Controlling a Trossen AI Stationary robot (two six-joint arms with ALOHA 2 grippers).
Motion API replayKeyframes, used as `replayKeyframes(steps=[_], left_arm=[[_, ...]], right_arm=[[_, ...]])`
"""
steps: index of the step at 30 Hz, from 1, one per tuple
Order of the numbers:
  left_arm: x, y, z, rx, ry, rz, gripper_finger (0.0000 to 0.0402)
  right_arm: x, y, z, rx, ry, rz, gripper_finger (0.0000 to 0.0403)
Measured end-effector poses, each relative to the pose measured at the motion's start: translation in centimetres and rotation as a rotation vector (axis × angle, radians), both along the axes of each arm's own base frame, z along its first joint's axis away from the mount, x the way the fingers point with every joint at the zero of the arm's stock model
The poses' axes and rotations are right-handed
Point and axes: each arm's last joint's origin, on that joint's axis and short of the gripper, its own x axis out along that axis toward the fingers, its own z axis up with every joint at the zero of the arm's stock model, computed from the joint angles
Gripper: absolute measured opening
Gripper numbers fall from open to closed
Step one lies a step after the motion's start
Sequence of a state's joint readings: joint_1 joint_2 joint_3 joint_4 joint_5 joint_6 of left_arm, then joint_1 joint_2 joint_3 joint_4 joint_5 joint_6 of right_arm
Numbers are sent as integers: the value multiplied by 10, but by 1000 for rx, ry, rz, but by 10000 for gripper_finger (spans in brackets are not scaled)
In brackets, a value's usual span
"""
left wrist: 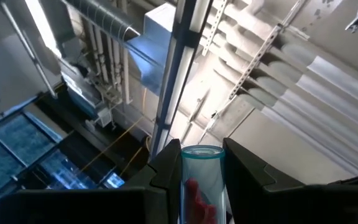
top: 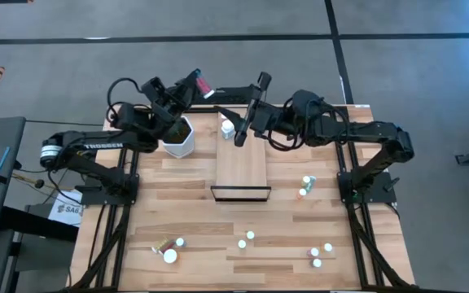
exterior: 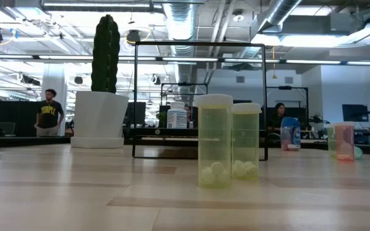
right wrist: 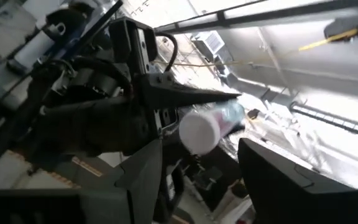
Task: Pick and place medicine bottles onto shelf by color
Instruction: Put the blue pill bottle on the shelf
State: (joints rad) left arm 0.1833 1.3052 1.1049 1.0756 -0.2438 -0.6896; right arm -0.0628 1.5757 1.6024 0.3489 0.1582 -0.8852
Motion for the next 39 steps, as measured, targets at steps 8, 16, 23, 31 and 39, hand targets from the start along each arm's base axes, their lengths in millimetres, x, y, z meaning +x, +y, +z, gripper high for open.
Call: replayKeyframes(steps=[8, 16, 23, 31, 39], left_arm=[[2, 1, -2, -54, 13, -51, 74], [7, 1, -6, -108, 47, -121, 74], [9, 1, -7, -109, 41, -161, 74], [11, 1, -10, -130, 65, -189, 74], [12, 2, -11, -141, 79, -193, 74]], right_arm=[[0, 2, 0, -179, 36, -31, 229], [0, 0, 0, -262, 57, -51, 228], [1, -1, -2, -270, 80, -54, 228], [2, -2, -4, -328, 107, -68, 227], [2, -1, -4, -349, 105, -56, 227]])
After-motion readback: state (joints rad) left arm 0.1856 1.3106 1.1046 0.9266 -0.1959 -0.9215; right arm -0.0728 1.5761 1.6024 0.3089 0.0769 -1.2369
